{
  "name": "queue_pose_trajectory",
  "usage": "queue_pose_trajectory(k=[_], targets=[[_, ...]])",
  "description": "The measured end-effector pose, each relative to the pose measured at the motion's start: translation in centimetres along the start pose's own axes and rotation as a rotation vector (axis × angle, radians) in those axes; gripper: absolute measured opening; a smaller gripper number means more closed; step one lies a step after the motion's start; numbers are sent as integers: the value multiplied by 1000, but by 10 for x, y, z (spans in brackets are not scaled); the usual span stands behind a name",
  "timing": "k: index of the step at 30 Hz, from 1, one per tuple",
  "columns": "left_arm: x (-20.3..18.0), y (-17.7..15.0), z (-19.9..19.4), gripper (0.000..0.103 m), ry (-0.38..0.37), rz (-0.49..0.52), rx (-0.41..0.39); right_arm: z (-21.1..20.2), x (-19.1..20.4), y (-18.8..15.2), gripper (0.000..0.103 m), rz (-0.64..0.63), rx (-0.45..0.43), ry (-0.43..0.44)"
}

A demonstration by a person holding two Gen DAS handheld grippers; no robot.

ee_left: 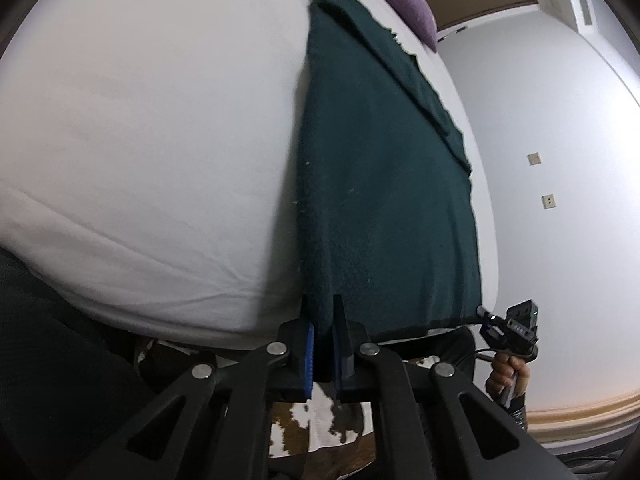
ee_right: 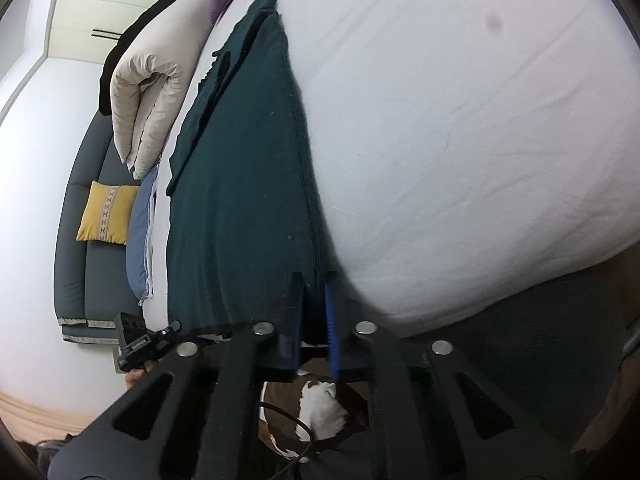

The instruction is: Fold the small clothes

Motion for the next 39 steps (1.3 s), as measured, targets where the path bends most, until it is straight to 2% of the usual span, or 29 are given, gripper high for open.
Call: queue_pose_trajectory(k=[5, 10, 13, 18, 24, 28, 39], targets=[[-14, 1, -21, 7, -64, 24, -53, -11, 13, 2, 6, -39, -31, 10], [-32, 13, -43, 7, -168, 22, -126, -27, 42, 9, 6, -74, -70, 91], [-45, 25, -49, 7, -223, 27, -159, -34, 63, 22, 6, -86, -103, 150], [-56, 52, -51, 7, -282, 13, -201, -40, 92, 51, 6, -87, -143, 196], [-62, 96, -46, 7, -323, -7, -242, -40, 116, 106, 6, -20, -196, 266], [-63, 139, -36, 7, -340, -37, -272, -32, 133, 149, 6, 15, -221, 298], [-54, 271, 9, 7, -289, -88, -319, 31, 176, 290, 6, 95, -282, 288]])
Point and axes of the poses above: each gripper's, at about its wrist camera, not at the fingertips, and z roughly the way its jaws point, x to its left, y to its top, the point moved 2 cm from there along z, roughly the way its jaws point, and after that the axes turned 10 degrees about -y, right-handed, at the moved point
